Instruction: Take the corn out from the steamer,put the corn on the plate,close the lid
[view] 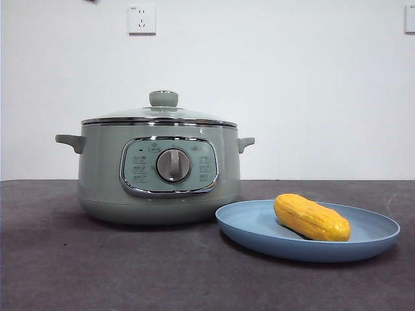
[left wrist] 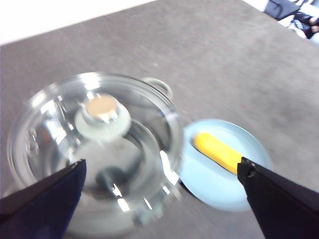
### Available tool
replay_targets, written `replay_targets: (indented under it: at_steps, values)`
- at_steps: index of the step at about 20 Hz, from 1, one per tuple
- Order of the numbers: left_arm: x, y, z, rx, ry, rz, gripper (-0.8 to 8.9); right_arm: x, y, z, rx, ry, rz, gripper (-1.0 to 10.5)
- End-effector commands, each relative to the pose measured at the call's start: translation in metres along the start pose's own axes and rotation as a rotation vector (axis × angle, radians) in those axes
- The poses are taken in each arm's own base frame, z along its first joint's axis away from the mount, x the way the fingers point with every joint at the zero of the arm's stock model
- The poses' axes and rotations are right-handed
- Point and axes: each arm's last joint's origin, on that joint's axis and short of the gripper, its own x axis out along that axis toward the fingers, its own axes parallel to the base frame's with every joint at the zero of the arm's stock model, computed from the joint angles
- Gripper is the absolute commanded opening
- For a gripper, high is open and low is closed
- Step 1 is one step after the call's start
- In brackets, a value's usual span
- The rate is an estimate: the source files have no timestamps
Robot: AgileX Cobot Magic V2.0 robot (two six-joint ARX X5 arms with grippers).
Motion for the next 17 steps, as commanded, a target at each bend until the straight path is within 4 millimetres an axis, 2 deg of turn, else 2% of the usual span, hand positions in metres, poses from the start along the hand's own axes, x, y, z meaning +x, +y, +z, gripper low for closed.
replay_targets:
  at_steps: [1, 3, 4, 7, 8, 10, 12, 13, 14, 17]
  values:
    - [-0.022, -0.008, -0.011, -0.024, 0.027, -0.033, 5.61, 0.004, -0.001, -0.004, -0.026, 0.068, 0.033, 6.0]
    - [-0.039, -0.014, -0.018, -0.029, 0.042, -0.043, 5.44, 0.008, -0.001, -0.008, -0.022, 0.127, 0.051, 6.0]
    - [-0.045, -0.016, -0.021, -0.031, 0.050, -0.043, 5.04, 0.009, -0.002, -0.009, -0.021, 0.149, 0.057, 5.9]
    - [-0.061, -0.020, -0.030, -0.040, 0.079, -0.044, 3.39, 0.014, -0.003, -0.012, -0.011, 0.210, 0.082, 5.9]
    - [-0.065, -0.022, -0.033, -0.043, 0.089, -0.043, 2.52, 0.016, -0.003, -0.013, -0.006, 0.225, 0.089, 5.5]
    - [-0.068, -0.023, -0.036, -0.046, 0.101, -0.044, 1.06, 0.018, -0.004, -0.013, 0.000, 0.241, 0.088, 3.8]
    - [-0.069, -0.023, -0.038, -0.051, 0.117, -0.044, -0.21, 0.020, -0.004, -0.013, 0.004, 0.251, 0.086, 1.3]
    - [-0.070, -0.023, -0.039, -0.053, 0.123, -0.044, -0.08, 0.020, -0.005, -0.013, 0.004, 0.253, 0.085, 0.2]
    - [-0.070, -0.023, -0.039, -0.054, 0.132, -0.045, -0.08, 0.021, -0.005, -0.013, -0.002, 0.254, 0.086, -0.1]
    - [-0.070, -0.023, -0.040, -0.052, 0.142, -0.046, -0.08, 0.021, -0.005, -0.013, -0.001, 0.254, 0.085, -0.1]
